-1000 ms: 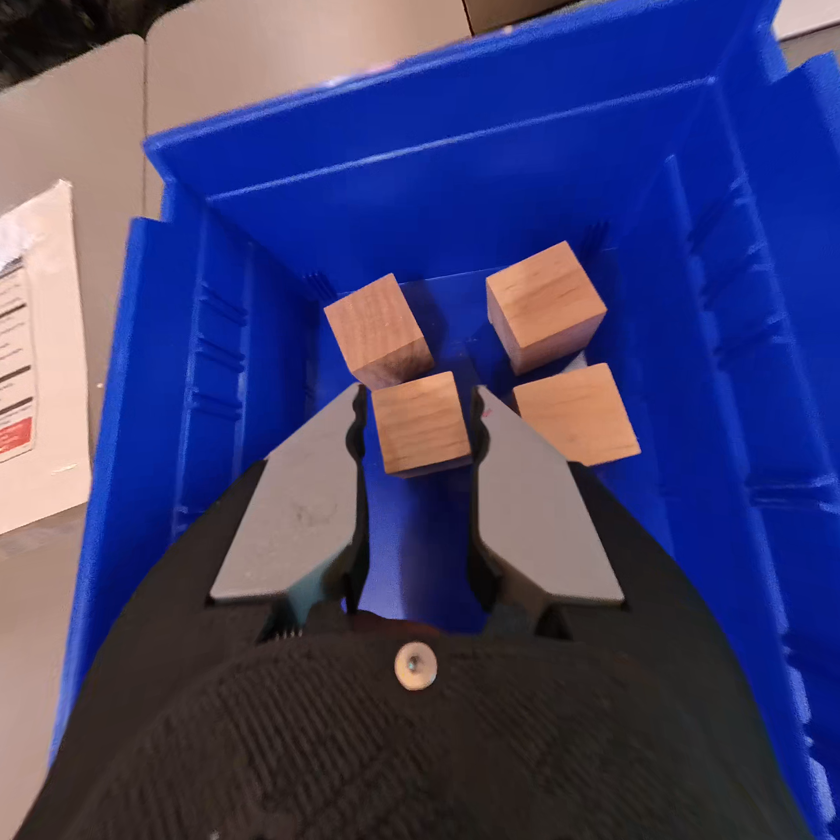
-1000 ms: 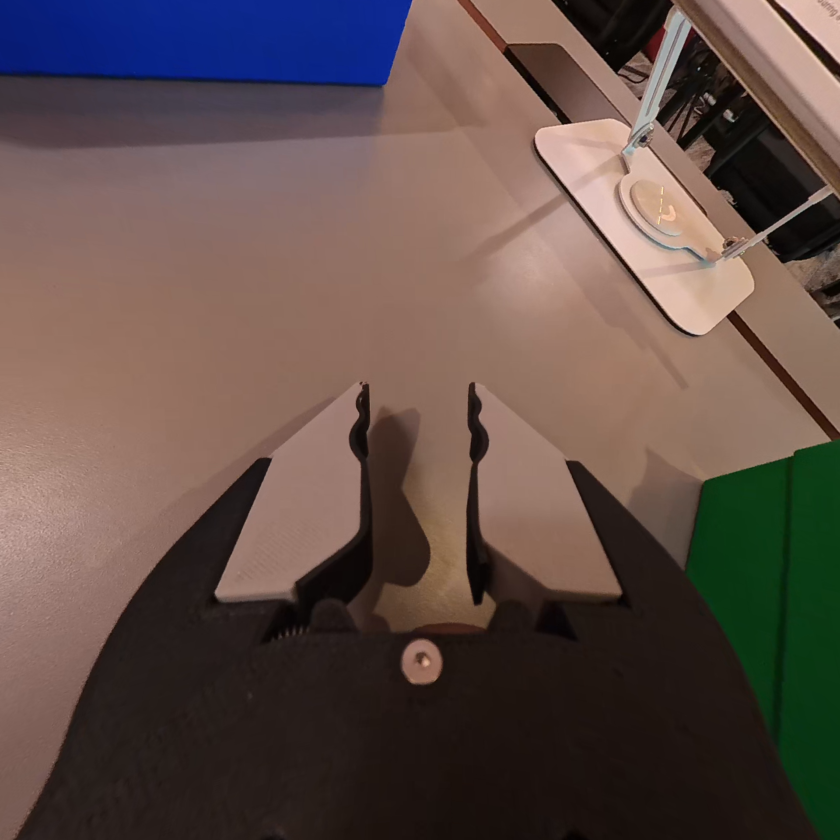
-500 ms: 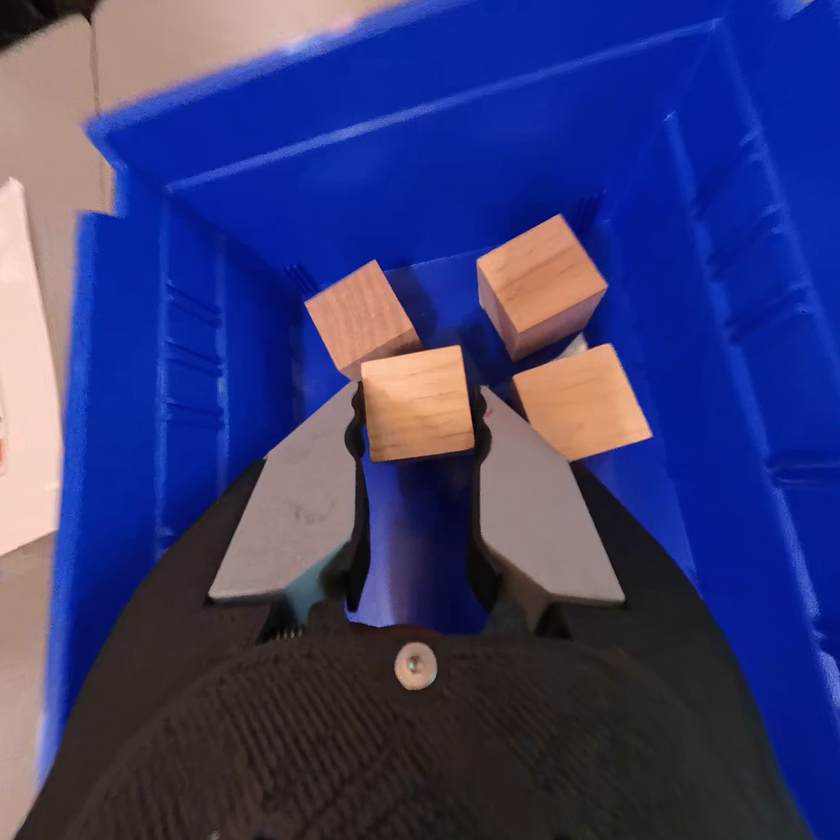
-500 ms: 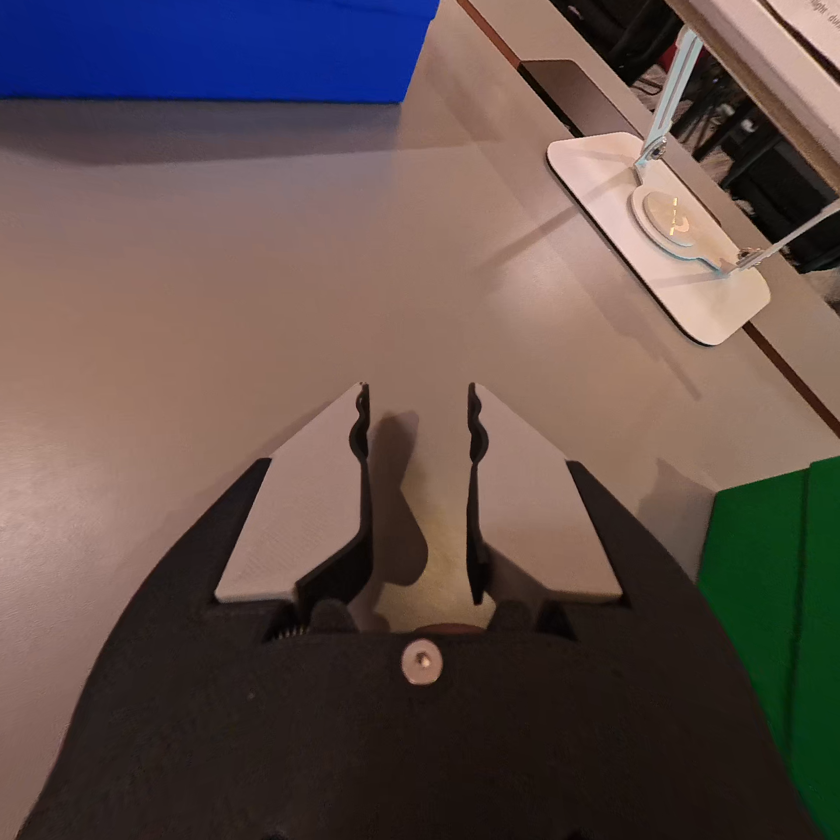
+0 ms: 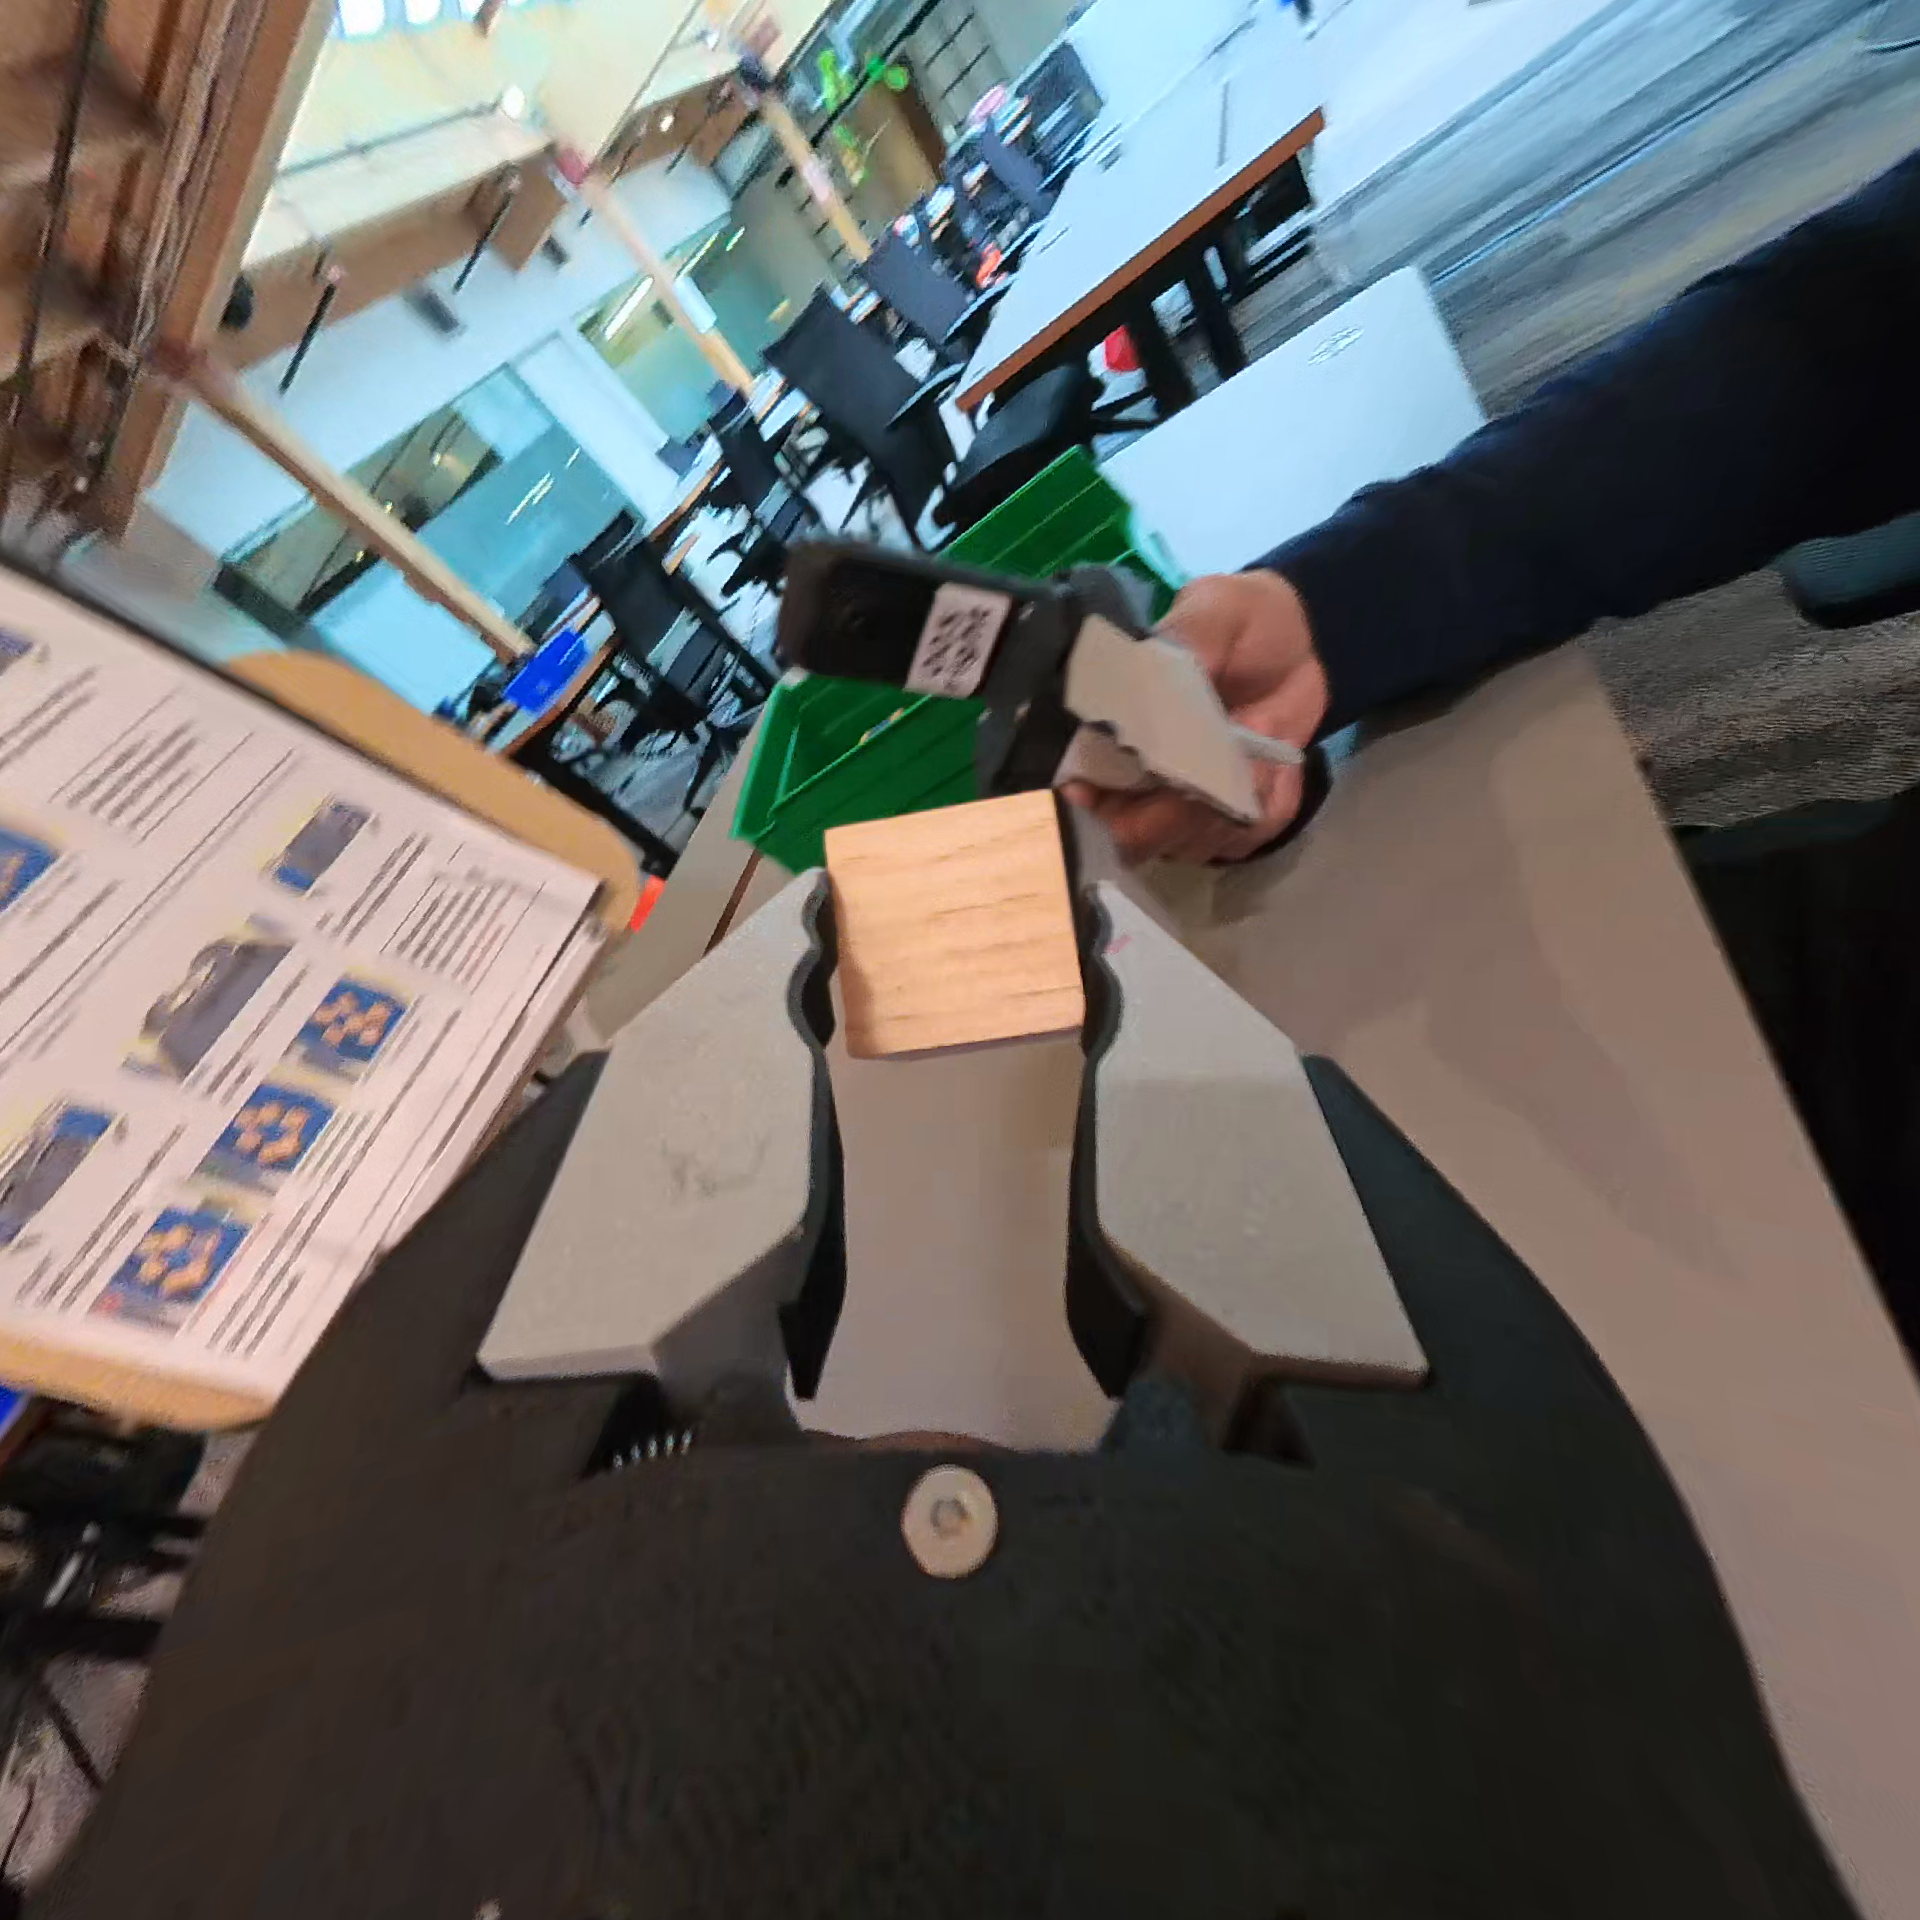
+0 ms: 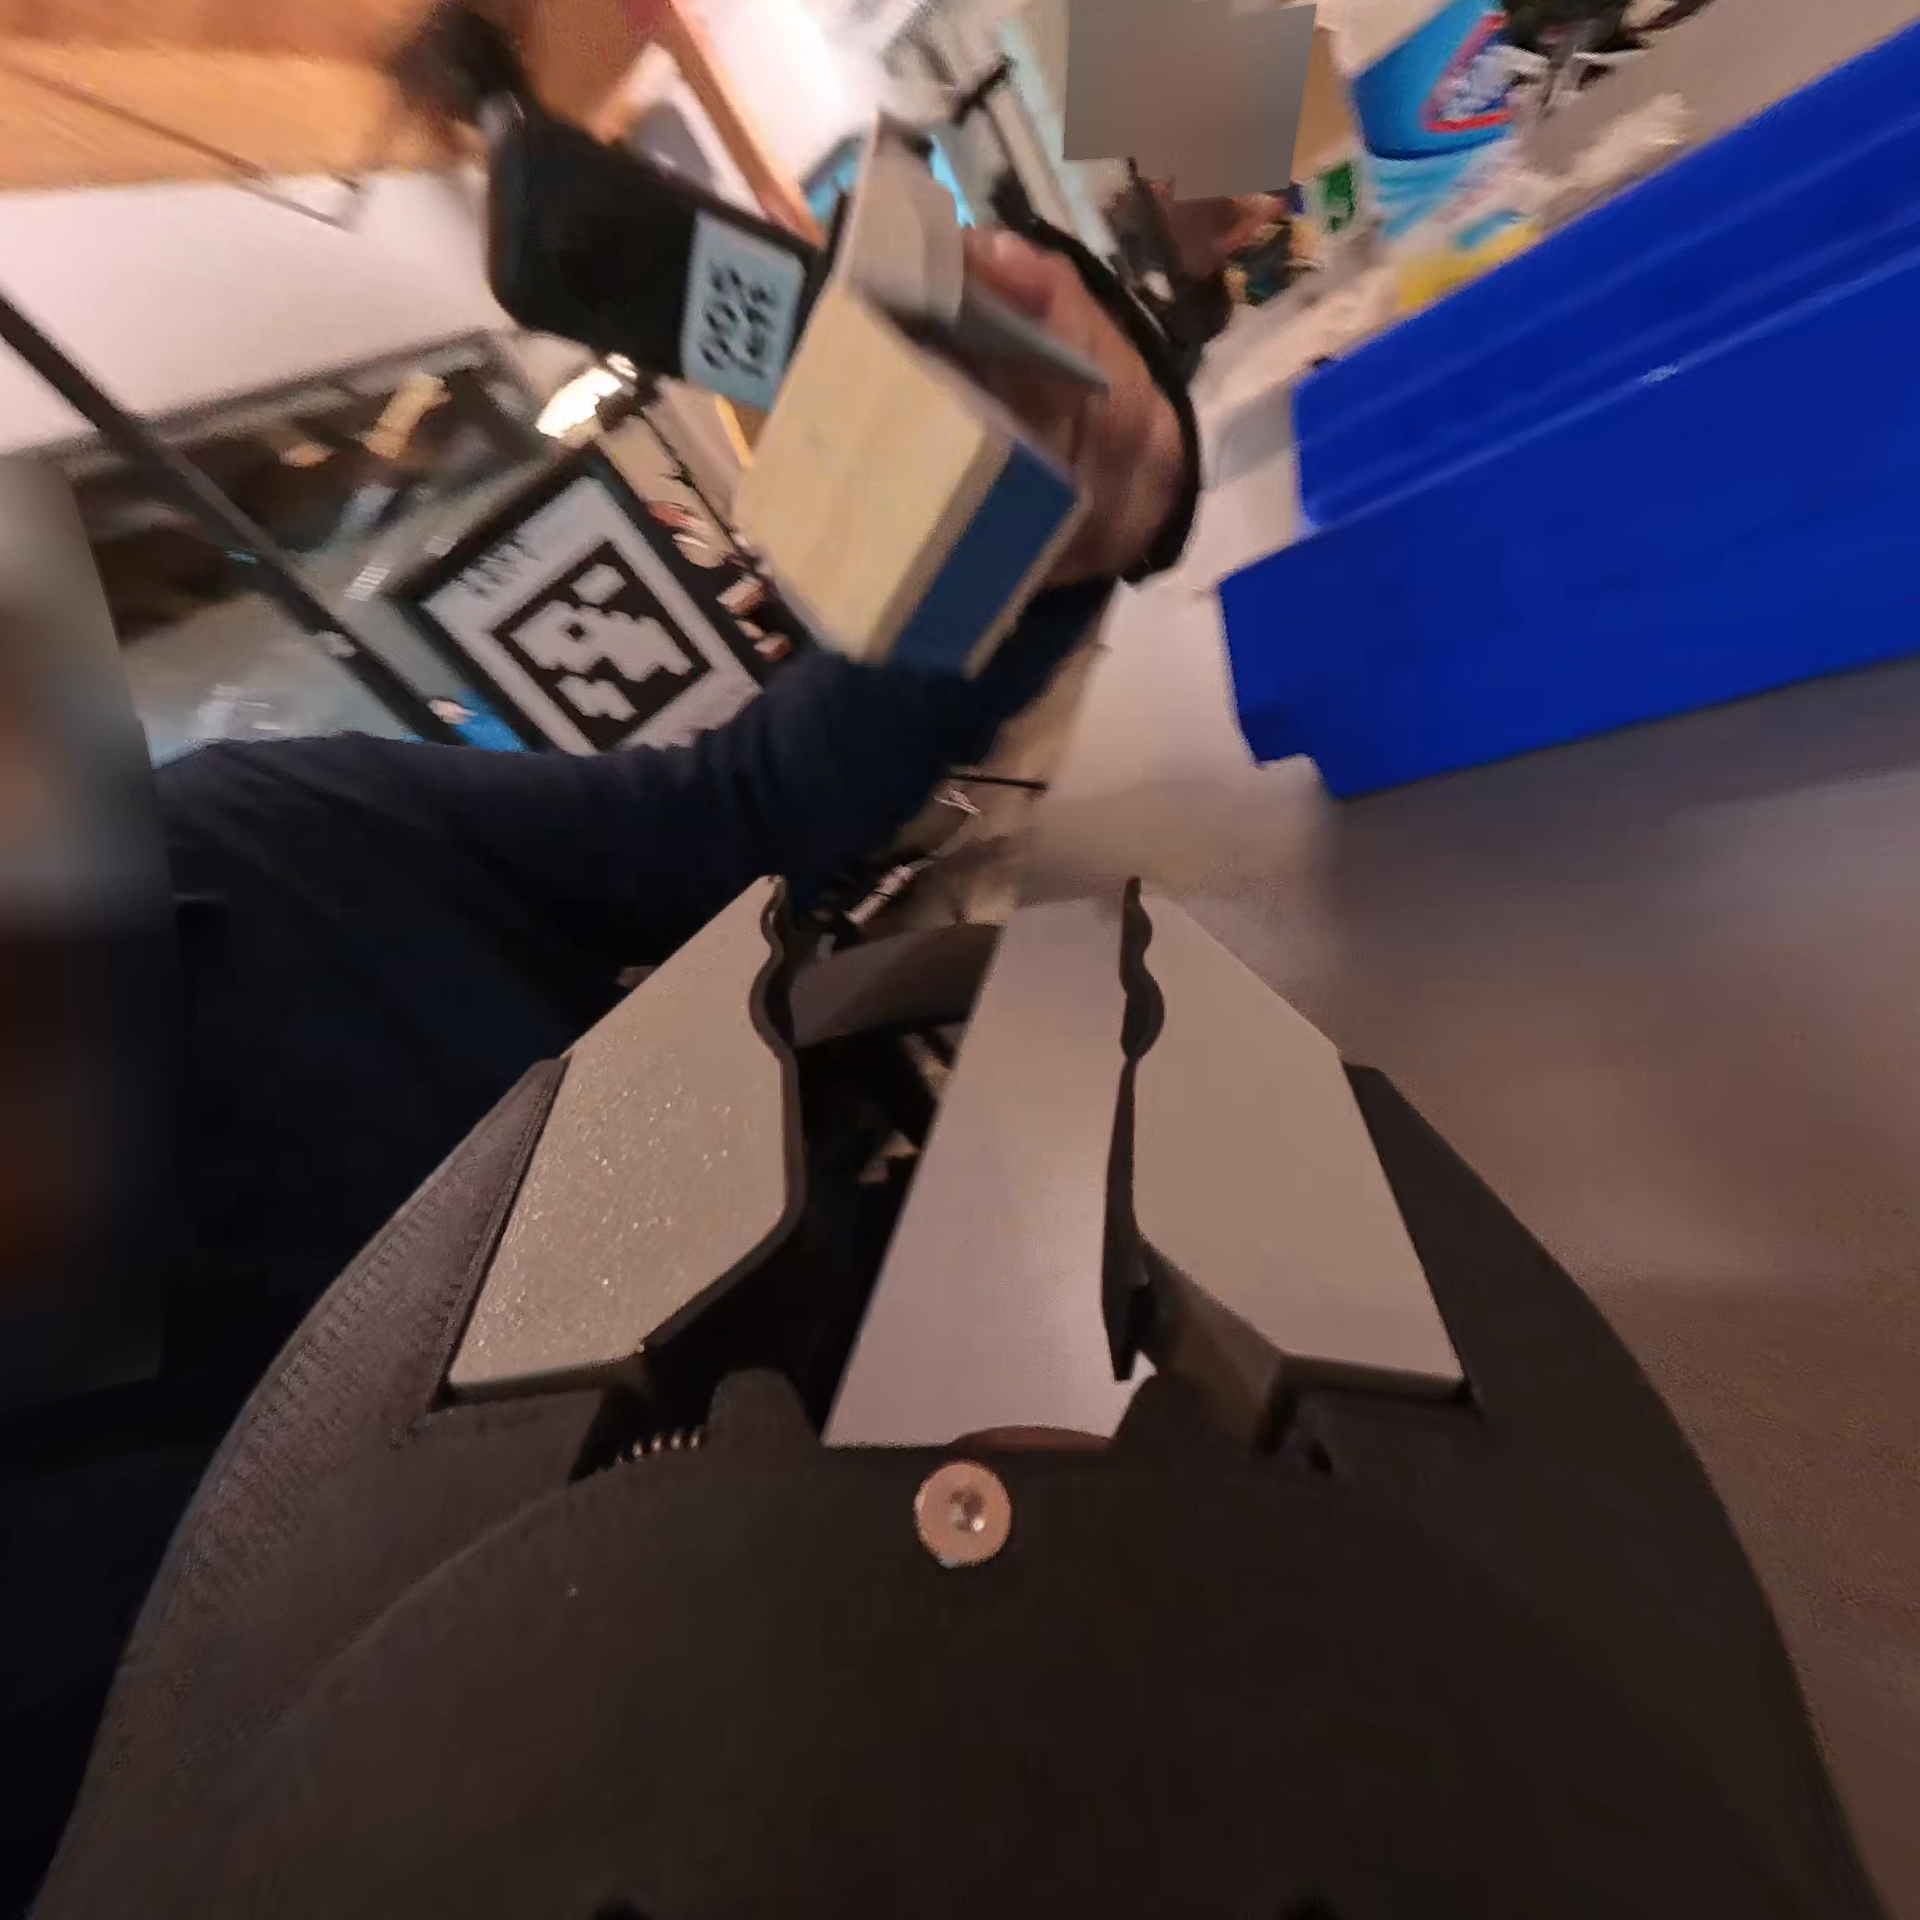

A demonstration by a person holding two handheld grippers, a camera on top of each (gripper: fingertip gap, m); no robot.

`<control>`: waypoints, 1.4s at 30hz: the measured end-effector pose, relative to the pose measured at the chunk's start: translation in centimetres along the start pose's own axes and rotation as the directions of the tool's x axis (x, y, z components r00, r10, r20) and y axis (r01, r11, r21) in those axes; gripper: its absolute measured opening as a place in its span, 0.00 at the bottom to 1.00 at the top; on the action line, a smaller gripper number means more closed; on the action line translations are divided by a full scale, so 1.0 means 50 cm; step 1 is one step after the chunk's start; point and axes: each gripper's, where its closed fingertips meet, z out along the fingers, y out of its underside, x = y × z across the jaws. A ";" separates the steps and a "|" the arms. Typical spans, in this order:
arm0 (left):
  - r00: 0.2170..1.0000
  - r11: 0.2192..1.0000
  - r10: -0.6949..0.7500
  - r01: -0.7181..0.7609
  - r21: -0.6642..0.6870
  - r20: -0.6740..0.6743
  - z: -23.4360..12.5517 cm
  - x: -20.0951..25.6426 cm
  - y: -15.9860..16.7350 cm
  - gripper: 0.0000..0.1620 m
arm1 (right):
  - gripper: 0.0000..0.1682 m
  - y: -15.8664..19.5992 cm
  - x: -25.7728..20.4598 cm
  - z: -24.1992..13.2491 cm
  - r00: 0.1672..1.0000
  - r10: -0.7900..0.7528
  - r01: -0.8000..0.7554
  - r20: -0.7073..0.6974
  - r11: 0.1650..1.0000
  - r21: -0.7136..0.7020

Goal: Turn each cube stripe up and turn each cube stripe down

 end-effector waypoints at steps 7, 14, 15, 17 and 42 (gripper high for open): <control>0.993 0.991 0.108 -0.104 0.079 -0.047 0.082 0.090 -0.048 0.28 | 0.32 -0.034 -0.083 -0.013 0.936 0.112 -0.151 0.333 0.984 0.094; 0.982 0.975 0.161 -0.173 0.137 0.095 0.100 0.068 -0.044 0.28 | 0.28 -0.054 -0.066 -0.037 0.939 0.122 -0.183 0.323 0.968 0.169; 0.979 0.974 0.165 -0.180 0.136 0.116 0.098 0.064 -0.041 0.28 | 0.28 -0.056 -0.061 -0.038 0.947 0.113 -0.173 0.302 0.969 0.178; 0.976 0.974 0.155 -0.177 0.141 0.153 0.094 0.055 -0.035 0.27 | 0.24 -0.068 -0.057 -0.047 0.955 0.099 -0.163 0.280 0.963 0.214; 0.987 0.984 -0.007 -0.022 0.175 0.163 0.085 0.053 -0.005 0.27 | 0.26 -0.057 -0.041 -0.029 0.933 0.213 -0.270 0.290 0.947 0.173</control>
